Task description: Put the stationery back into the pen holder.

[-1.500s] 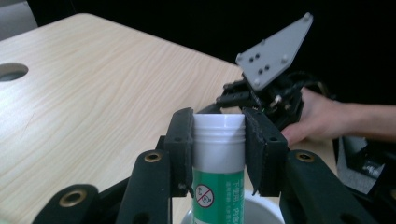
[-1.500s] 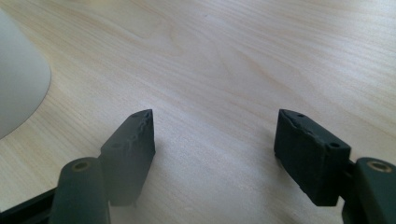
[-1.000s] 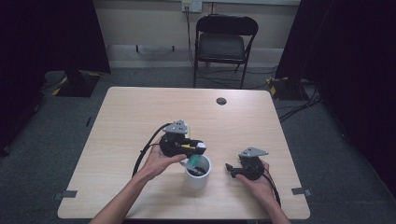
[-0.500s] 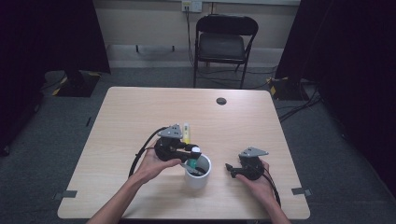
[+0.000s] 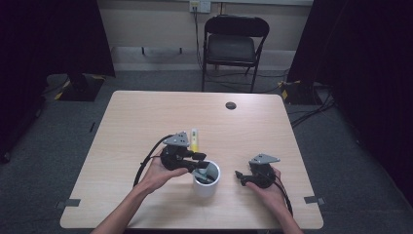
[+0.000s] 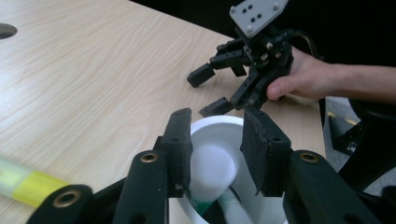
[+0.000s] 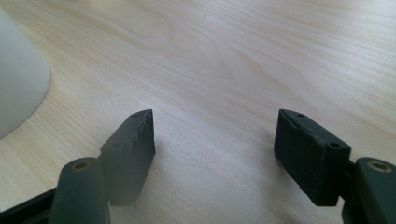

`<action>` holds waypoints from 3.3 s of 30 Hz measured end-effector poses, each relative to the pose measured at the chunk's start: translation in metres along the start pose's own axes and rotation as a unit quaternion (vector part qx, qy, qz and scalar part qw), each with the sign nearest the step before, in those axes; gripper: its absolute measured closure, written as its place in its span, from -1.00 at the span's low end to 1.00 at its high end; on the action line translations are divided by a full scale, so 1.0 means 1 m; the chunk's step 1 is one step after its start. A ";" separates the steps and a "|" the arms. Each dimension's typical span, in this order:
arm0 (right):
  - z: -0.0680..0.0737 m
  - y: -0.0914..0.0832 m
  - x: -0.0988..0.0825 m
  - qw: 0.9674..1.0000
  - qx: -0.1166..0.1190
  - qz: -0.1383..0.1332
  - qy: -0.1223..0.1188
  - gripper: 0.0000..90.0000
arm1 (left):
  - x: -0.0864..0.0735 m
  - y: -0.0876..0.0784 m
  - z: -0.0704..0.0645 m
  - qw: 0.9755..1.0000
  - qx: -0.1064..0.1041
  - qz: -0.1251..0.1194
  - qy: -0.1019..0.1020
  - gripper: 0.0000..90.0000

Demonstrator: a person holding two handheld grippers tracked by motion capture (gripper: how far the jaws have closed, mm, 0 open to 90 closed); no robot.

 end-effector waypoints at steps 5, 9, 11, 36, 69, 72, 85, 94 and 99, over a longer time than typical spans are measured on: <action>0.000 0.000 0.000 1.000 0.000 0.000 -0.001 -0.37 | 0.003 -0.007 0.004 1.000 0.010 -0.008 -0.006 0.23; 0.000 0.000 0.000 1.000 0.000 0.000 -0.001 -0.37 | 0.003 -0.013 0.010 0.999 0.013 -0.027 -0.017 0.18; 0.000 0.000 0.000 1.000 0.000 0.000 -0.001 -0.37 | 0.003 -0.017 0.013 0.999 0.015 -0.035 -0.020 0.17; 0.000 0.000 0.000 1.000 0.000 0.000 -0.001 -0.37 | -0.020 -0.021 0.064 0.990 0.122 -0.029 -0.071 -0.07; 0.001 0.000 0.000 1.000 0.000 0.000 0.001 -0.37 | -0.037 0.036 0.116 0.972 0.204 0.035 -0.107 -0.34; 0.001 0.000 0.000 1.000 0.000 0.000 0.001 -0.37 | -0.039 0.042 0.118 0.970 0.213 0.043 -0.107 -0.32; 0.001 -0.001 -0.001 1.000 0.001 0.000 0.000 -0.37 | -0.050 0.042 0.117 0.966 0.235 0.070 -0.078 0.05; 0.001 -0.001 -0.001 1.000 0.001 0.000 0.000 -0.37 | -0.057 0.025 0.120 0.967 0.229 0.072 -0.080 0.48; 0.001 -0.001 -0.001 1.000 0.001 0.000 0.000 -0.37 | -0.060 0.020 0.119 0.969 0.221 0.076 -0.076 0.49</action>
Point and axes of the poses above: each handheld gripper's, and its own axes: y roughly forward along the jaws, x roughly out of its top, z roughly to its left, the point moved 4 cm from there along y, roughly forward along the jaws, and after that the axes turned 6 degrees about -y, right-handed, at the moved point
